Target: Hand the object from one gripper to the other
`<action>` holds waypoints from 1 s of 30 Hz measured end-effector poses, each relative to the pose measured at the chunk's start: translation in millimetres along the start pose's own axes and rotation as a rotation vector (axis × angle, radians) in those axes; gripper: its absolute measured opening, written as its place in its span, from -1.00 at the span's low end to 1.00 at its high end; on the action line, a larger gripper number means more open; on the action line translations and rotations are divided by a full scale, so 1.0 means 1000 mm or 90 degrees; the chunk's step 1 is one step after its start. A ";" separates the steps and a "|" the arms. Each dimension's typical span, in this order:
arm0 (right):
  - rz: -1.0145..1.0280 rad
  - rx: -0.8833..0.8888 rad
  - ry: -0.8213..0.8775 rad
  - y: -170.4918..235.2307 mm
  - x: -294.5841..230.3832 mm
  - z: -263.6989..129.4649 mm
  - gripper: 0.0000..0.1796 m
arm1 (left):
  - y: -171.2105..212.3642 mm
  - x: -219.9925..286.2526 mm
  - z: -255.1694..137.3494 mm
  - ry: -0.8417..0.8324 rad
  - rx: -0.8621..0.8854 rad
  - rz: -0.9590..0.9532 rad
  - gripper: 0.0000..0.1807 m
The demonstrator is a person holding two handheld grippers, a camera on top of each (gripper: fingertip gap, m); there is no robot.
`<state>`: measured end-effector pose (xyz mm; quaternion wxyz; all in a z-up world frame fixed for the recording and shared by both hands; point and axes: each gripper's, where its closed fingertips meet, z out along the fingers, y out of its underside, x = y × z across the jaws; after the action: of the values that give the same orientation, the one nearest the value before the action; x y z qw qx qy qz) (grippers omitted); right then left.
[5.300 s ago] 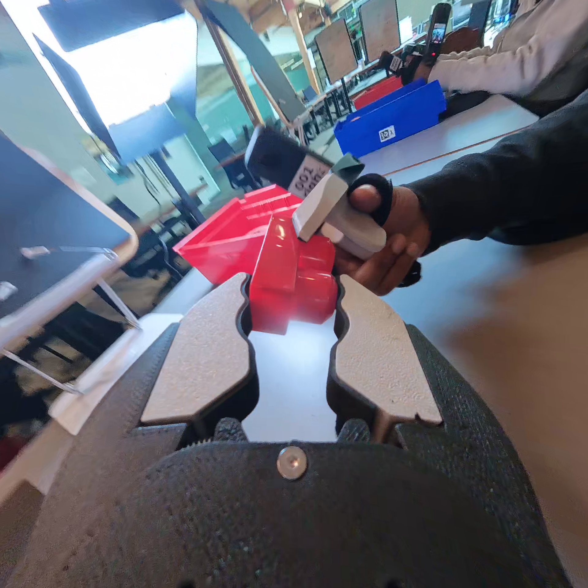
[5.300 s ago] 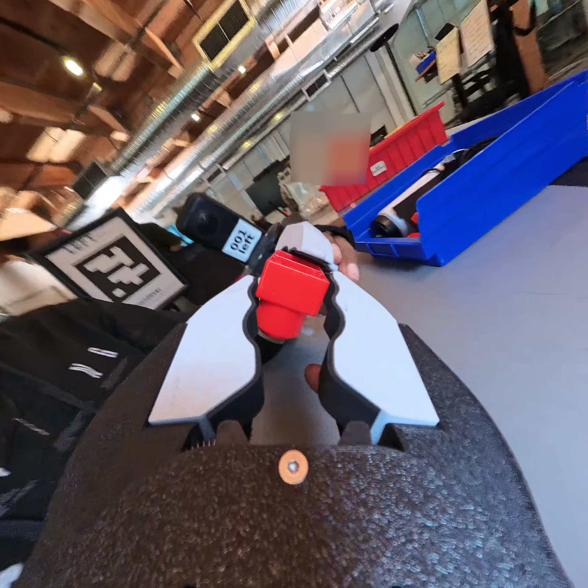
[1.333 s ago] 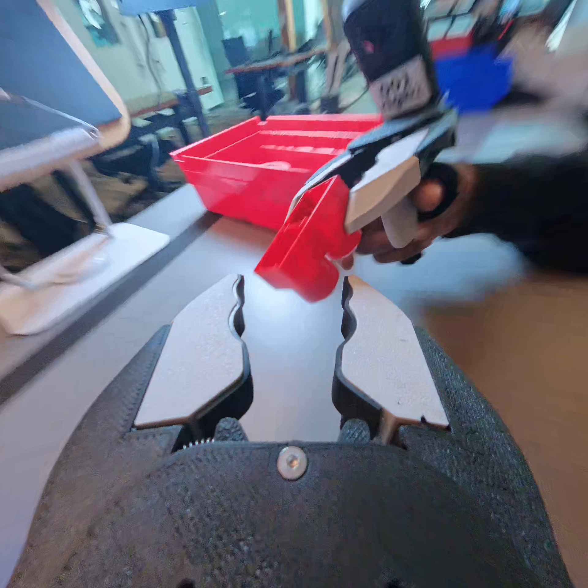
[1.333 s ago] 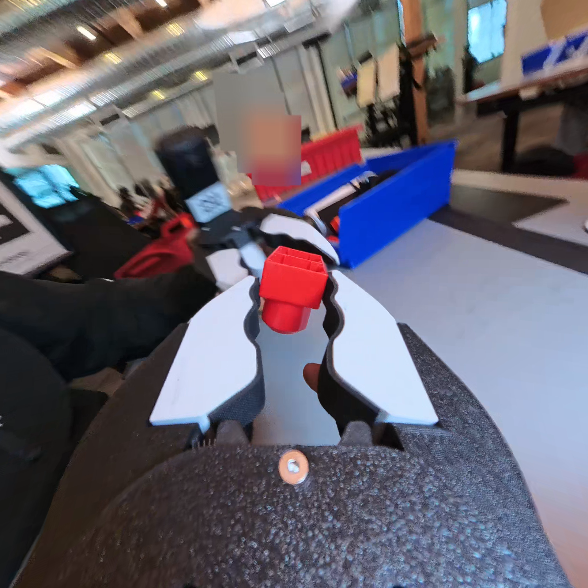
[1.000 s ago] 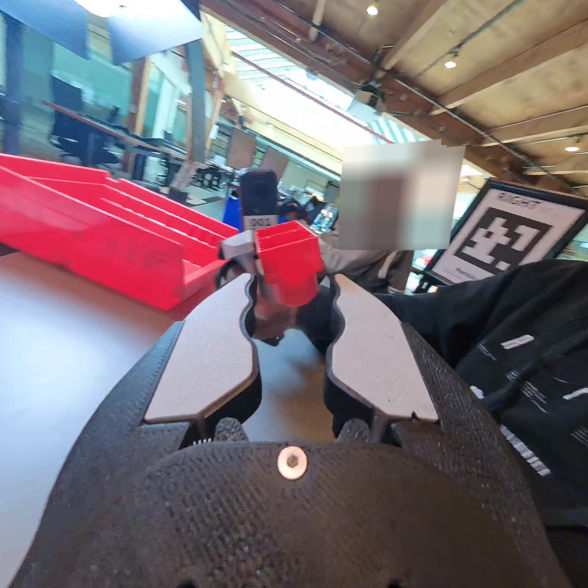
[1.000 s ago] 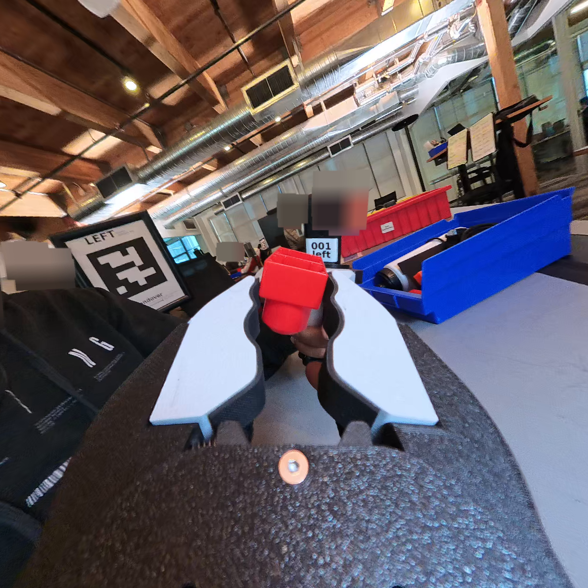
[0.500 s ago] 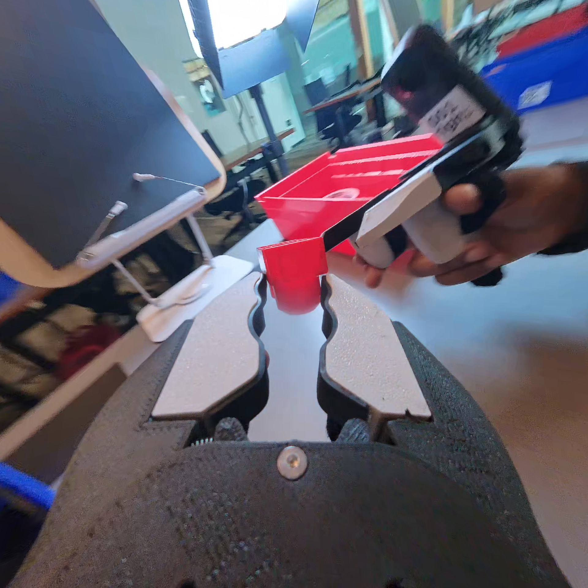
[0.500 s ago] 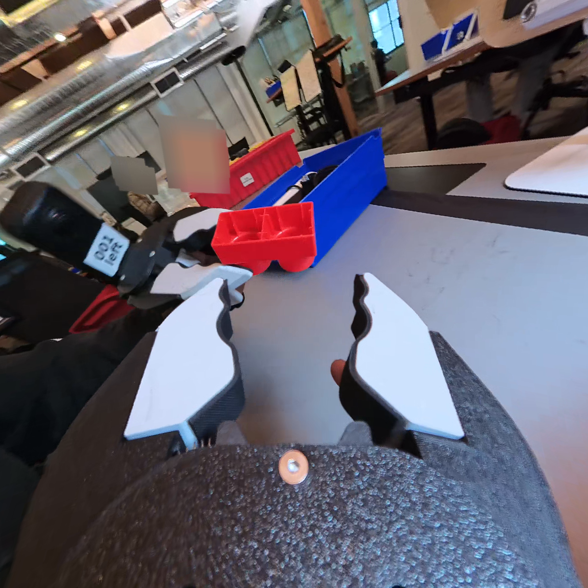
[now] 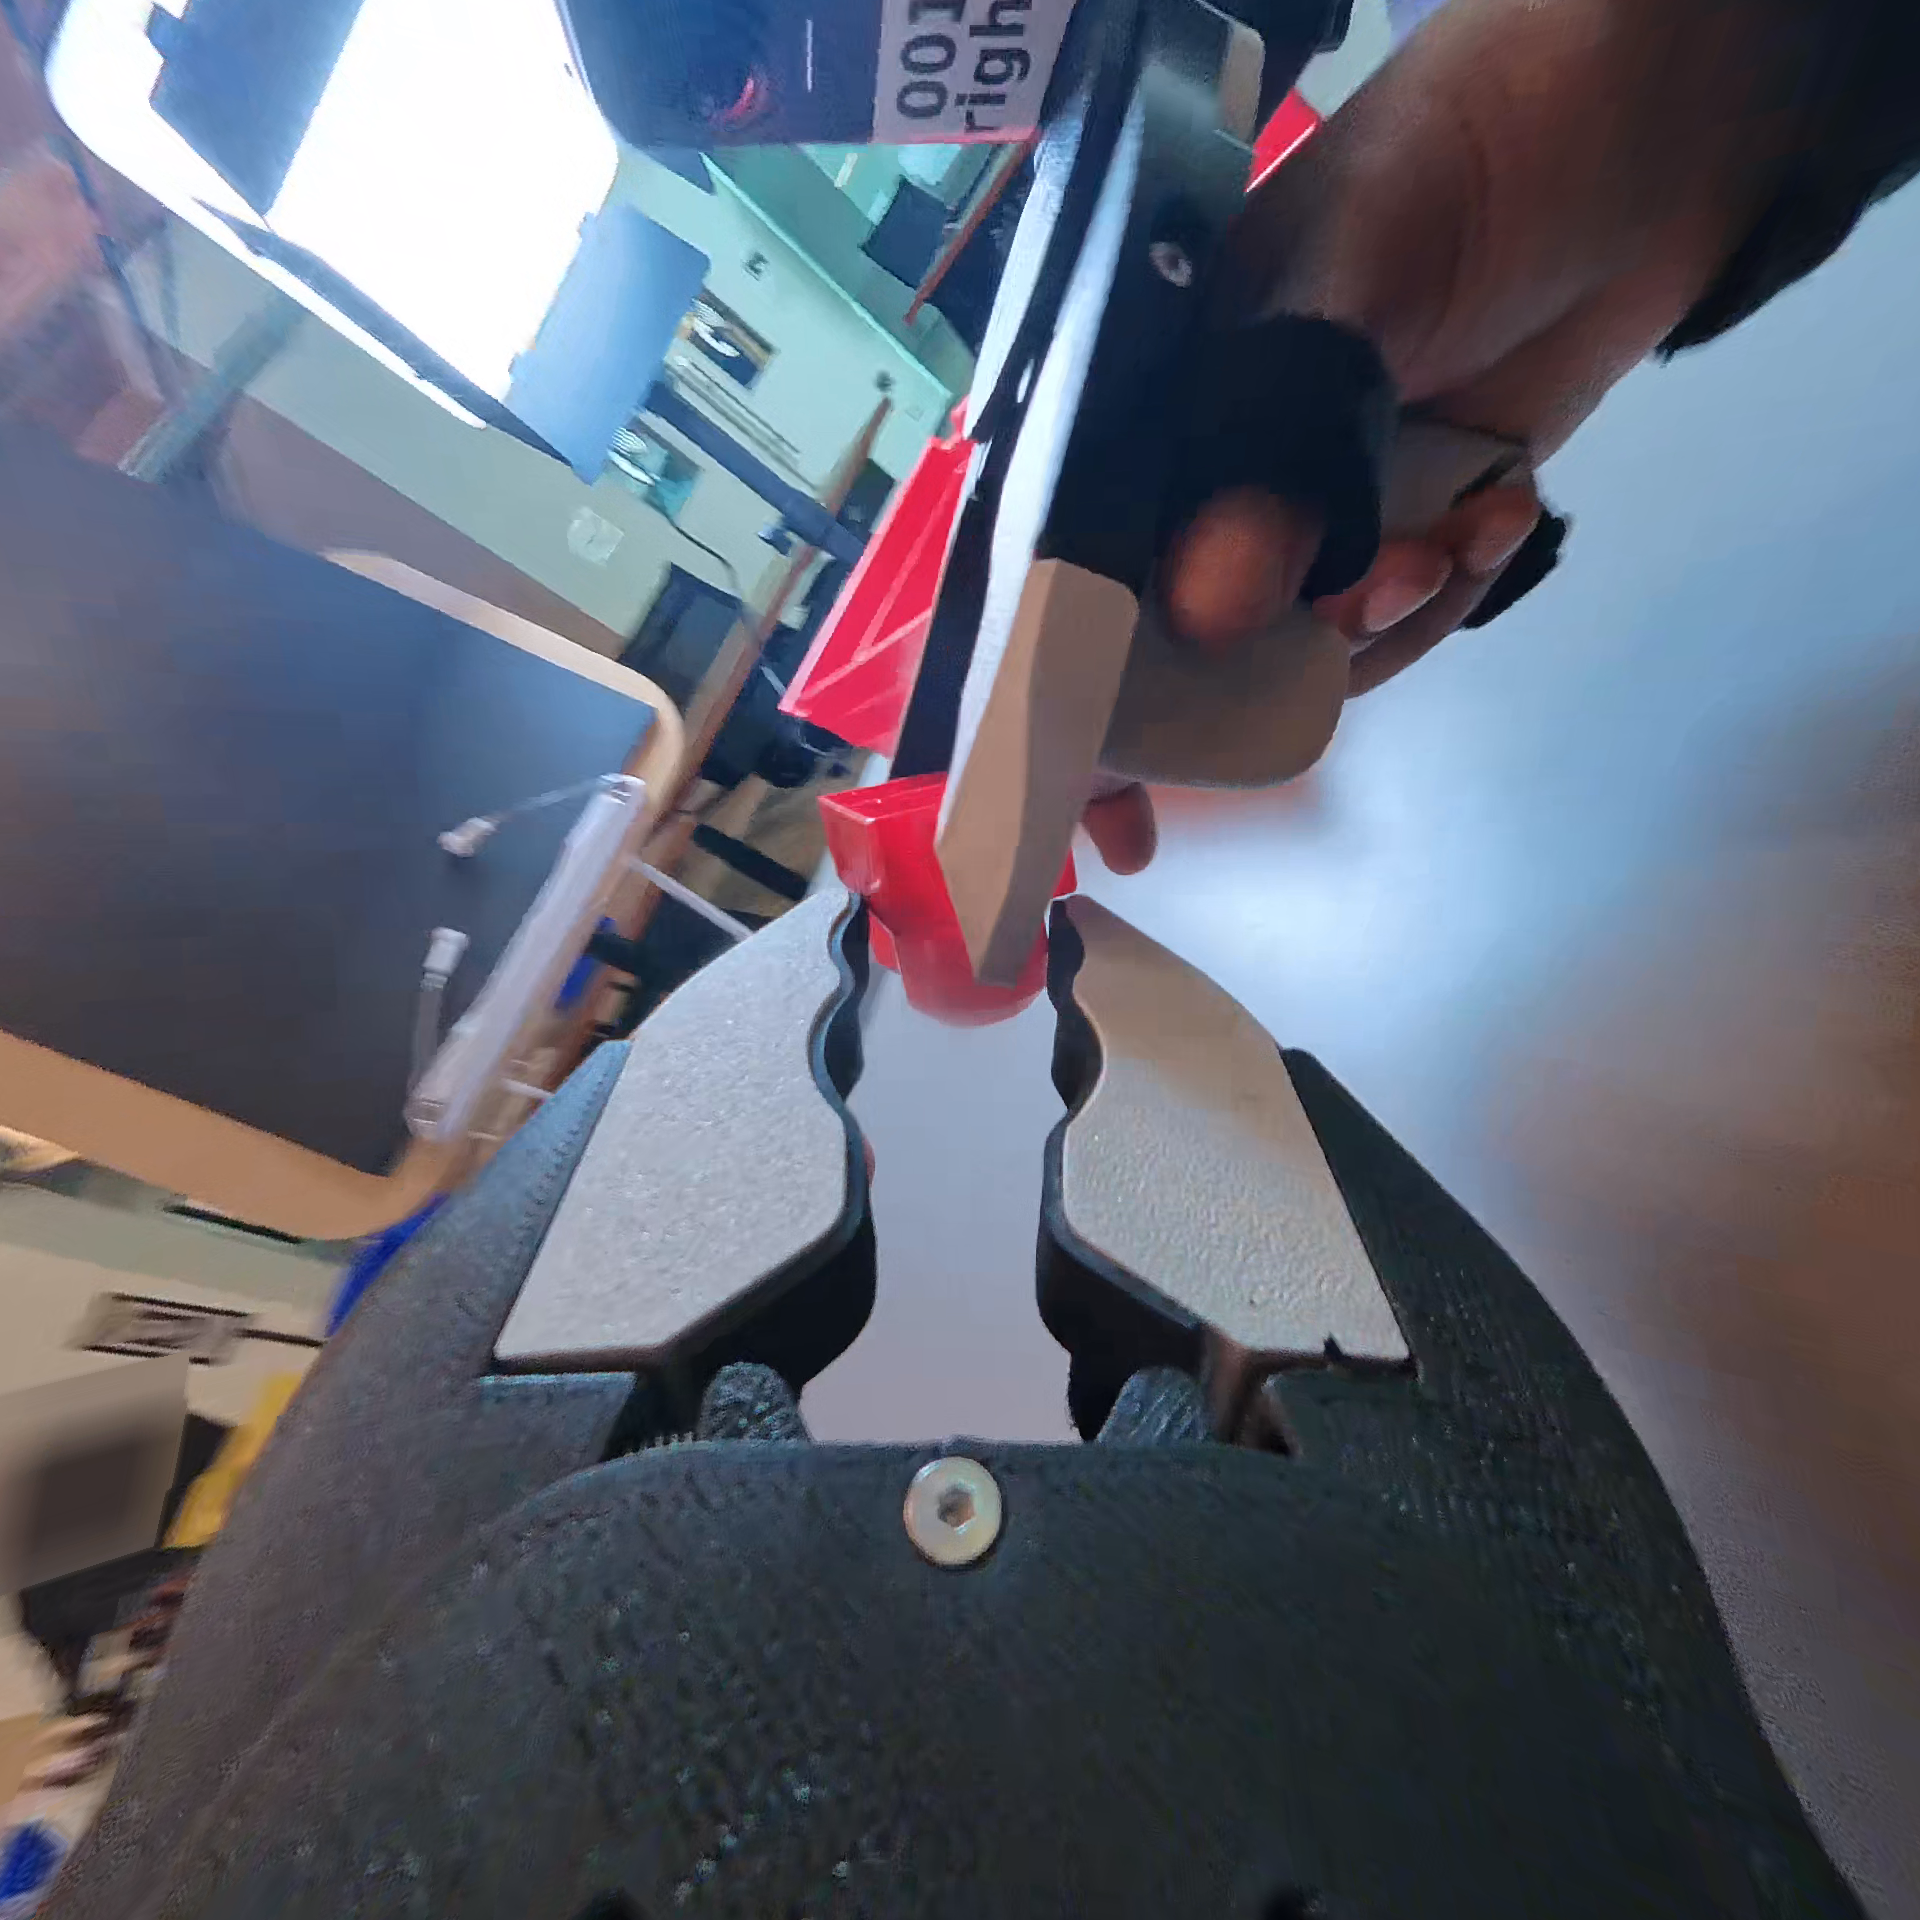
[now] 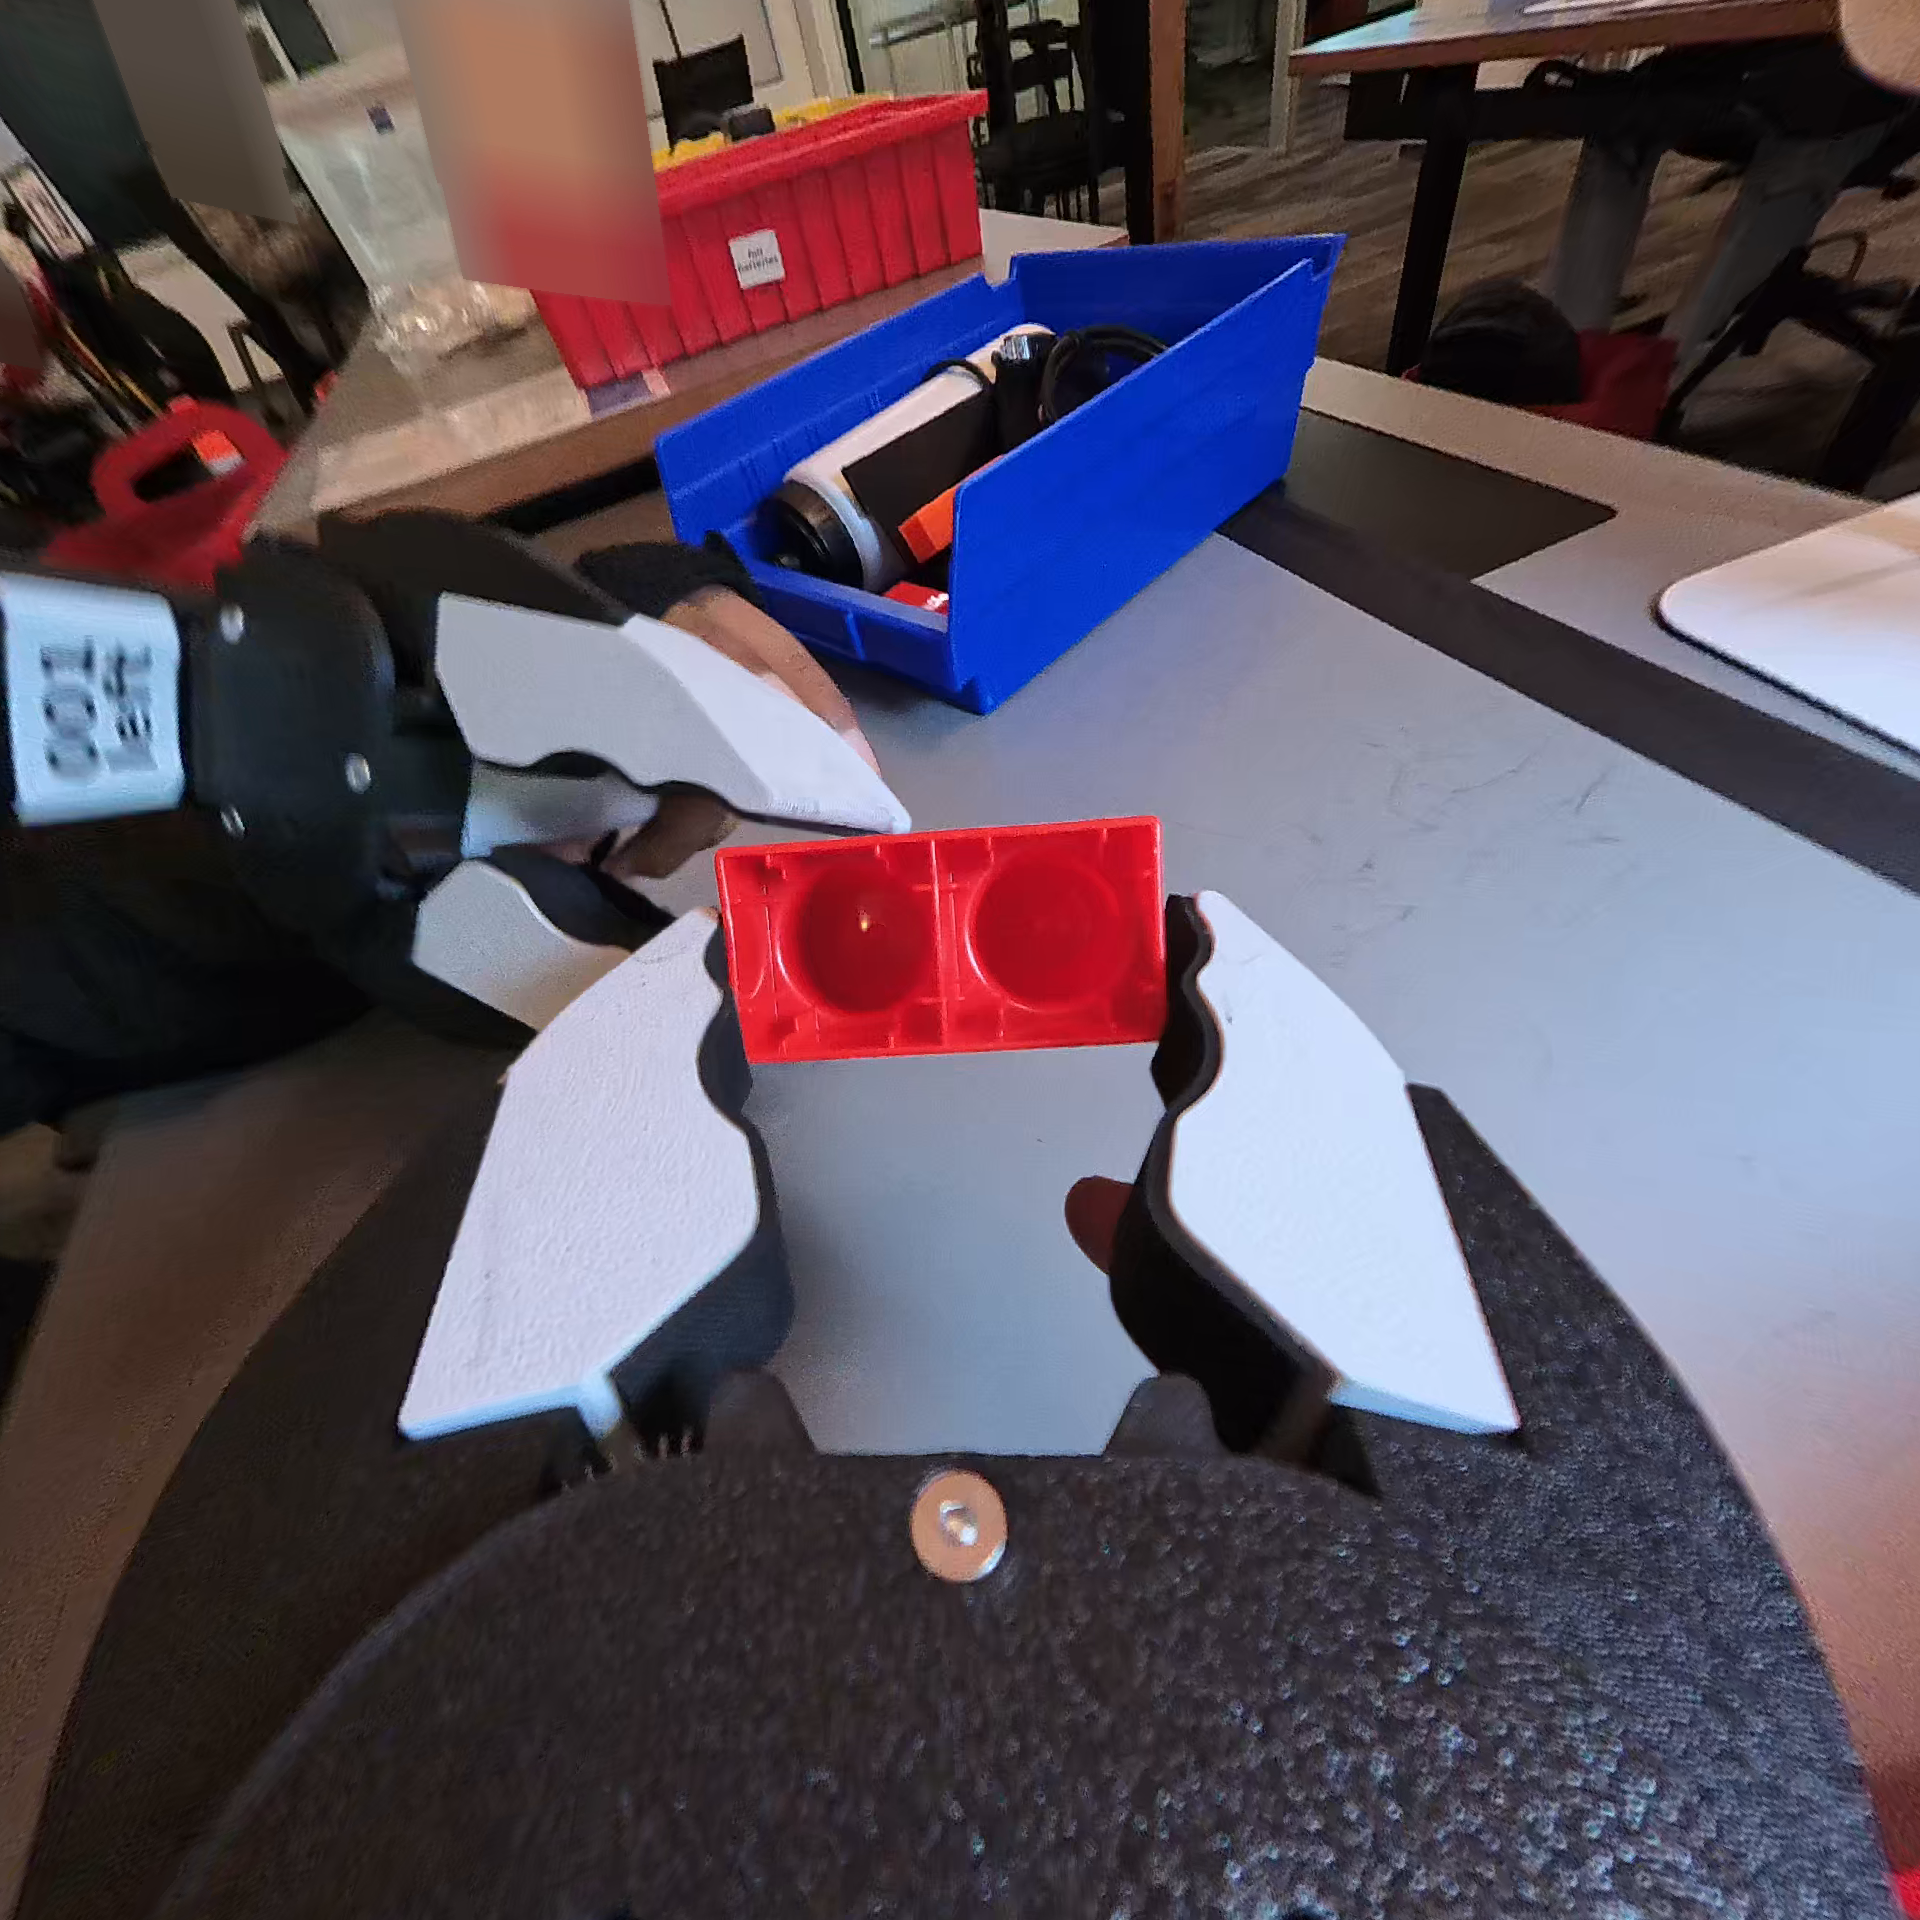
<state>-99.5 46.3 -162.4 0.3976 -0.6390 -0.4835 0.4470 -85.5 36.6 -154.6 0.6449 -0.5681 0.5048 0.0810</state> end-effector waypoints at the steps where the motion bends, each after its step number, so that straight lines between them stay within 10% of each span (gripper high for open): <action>1: -0.030 0.005 0.004 0.000 0.002 -0.001 -0.13 | 0.002 0.002 0.001 0.030 0.002 -0.055 -0.63; 11: -0.409 0.030 0.113 -0.013 -0.001 -0.018 -0.14 | -0.009 -0.010 -0.017 0.394 0.171 -0.790 -0.33; 24: -0.811 -0.120 0.312 0.007 -0.006 0.009 -0.14 | 0.008 0.016 0.001 0.321 0.035 -0.644 -0.56; 30: -0.541 -0.064 0.218 0.000 -0.007 0.007 0.02 | 0.014 -0.007 0.000 0.205 0.040 -0.533 -0.58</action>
<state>-106.8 39.7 -162.5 0.5884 -0.4670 -0.6511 0.1082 -98.7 44.3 -158.2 0.5520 -0.7092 0.3273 -0.2919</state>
